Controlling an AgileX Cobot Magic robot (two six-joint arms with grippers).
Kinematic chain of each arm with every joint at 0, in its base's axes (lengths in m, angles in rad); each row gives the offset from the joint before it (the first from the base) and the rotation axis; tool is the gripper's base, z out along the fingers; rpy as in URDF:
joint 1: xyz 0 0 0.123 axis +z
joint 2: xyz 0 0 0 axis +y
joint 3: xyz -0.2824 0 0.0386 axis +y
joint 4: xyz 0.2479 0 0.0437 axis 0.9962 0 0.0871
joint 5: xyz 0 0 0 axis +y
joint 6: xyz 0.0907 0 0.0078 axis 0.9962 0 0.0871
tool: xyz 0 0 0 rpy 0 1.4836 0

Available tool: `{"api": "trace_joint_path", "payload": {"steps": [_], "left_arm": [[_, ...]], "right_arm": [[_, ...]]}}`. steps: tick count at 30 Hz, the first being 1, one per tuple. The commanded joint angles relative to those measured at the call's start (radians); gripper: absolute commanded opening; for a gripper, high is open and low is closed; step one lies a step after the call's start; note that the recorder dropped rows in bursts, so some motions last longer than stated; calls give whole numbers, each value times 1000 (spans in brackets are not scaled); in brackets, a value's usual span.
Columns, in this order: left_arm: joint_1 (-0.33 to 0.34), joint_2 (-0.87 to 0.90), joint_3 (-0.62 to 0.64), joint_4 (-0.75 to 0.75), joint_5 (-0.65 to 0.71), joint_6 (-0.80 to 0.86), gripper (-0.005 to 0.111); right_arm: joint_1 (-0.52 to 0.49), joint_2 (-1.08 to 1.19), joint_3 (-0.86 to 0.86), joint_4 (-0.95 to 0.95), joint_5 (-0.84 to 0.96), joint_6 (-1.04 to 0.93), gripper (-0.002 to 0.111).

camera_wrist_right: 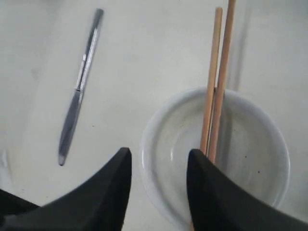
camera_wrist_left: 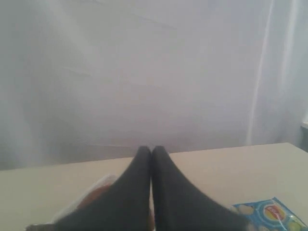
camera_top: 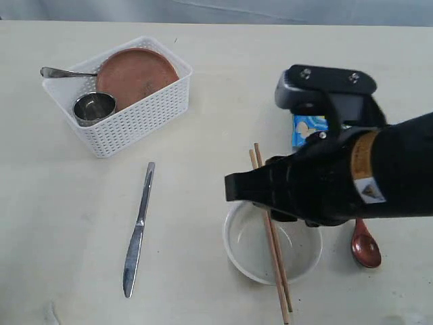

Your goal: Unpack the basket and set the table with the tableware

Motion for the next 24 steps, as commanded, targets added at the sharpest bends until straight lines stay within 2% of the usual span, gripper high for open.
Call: {"api": "trace_joint_path", "payload": {"steps": [1, 5, 8, 12, 15, 16, 20, 24], "left_arm": [[2, 95, -74, -236, -117, 283, 0], [2, 213, -182, -351, -155, 549, 0], [2, 322, -286, -421, -225, 675, 0], [9, 447, -392, -425, -341, 805, 0], [91, 516, -461, -509, -270, 909, 0], [134, 534, -480, -509, -229, 953, 0], [306, 582, -512, -509, -144, 956, 0], [494, 624, -526, -509, 103, 1022, 0]], "right_arm": [[4, -139, 2, -38, 30, -56, 37], [4, -231, 2, -71, 71, -56, 37], [4, -275, 2, -71, 97, -105, 37], [4, -305, 2, -71, 140, -162, 37], [4, -306, 2, -67, 177, -196, 37], [4, -306, 2, -67, 191, -218, 37], [4, -306, 2, -67, 206, -274, 37], [4, -306, 2, -67, 209, -308, 37]]}}
